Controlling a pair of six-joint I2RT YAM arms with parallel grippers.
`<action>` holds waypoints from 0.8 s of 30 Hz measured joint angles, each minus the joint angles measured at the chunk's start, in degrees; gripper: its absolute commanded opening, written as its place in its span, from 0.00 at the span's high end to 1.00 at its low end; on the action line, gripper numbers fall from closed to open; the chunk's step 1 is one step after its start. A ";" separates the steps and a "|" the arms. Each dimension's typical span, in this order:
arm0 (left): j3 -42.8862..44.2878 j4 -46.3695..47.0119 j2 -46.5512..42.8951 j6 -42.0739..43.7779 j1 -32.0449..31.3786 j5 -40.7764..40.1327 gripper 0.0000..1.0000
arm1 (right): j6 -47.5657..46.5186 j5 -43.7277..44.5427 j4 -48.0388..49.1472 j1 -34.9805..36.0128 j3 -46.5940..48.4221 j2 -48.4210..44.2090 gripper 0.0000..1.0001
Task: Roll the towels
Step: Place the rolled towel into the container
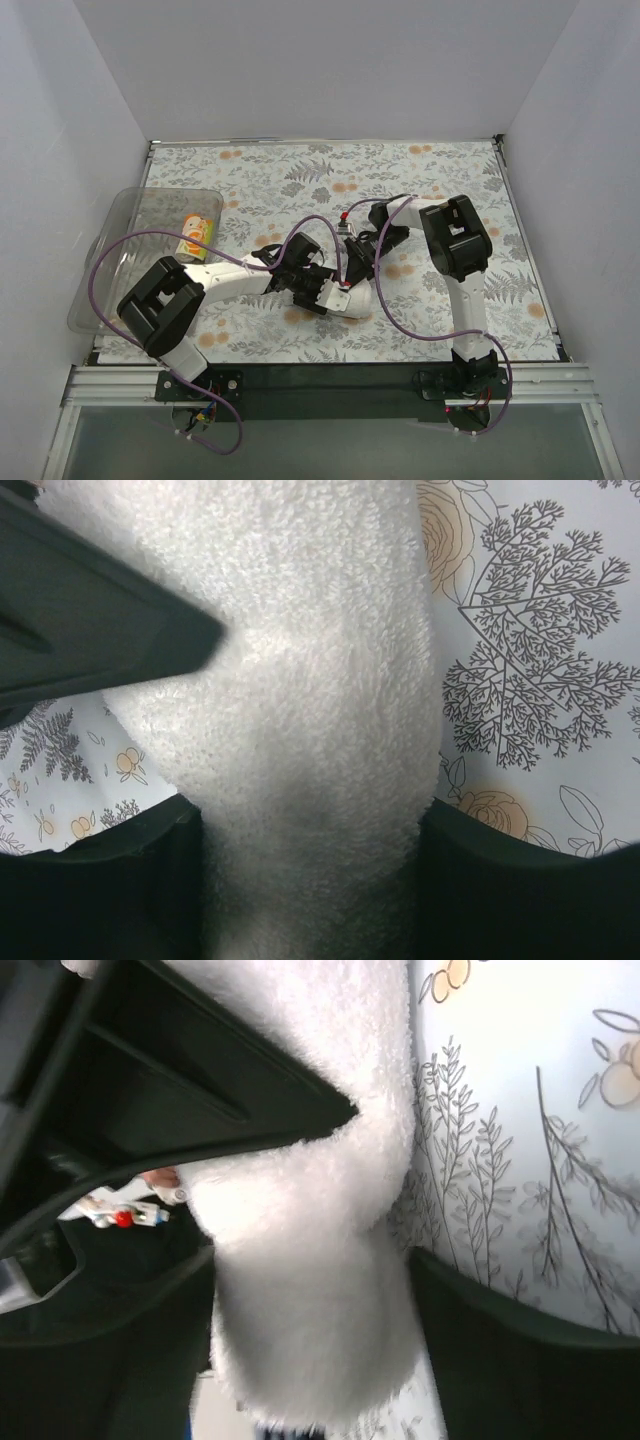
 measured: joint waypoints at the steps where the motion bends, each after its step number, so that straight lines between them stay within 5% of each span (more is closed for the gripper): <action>1: 0.13 -0.24 -0.02 0.04 0.00 0.04 1.00 | 0.33 0.48 -0.63 -0.76 0.61 -0.22 0.23; 7: 3.61 -4.96 0.59 -0.74 1.60 1.86 1.00 | -0.22 6.75 -1.64 -8.24 7.39 -1.88 0.02; 16: 18.60 -25.75 7.63 -11.78 11.50 7.32 1.00 | -0.44 14.05 -1.16 -19.23 13.22 -3.72 0.02; 24: 38.47 -36.15 12.13 -21.86 25.70 10.10 1.00 | -0.37 15.19 -2.84 -20.35 13.18 -5.88 0.02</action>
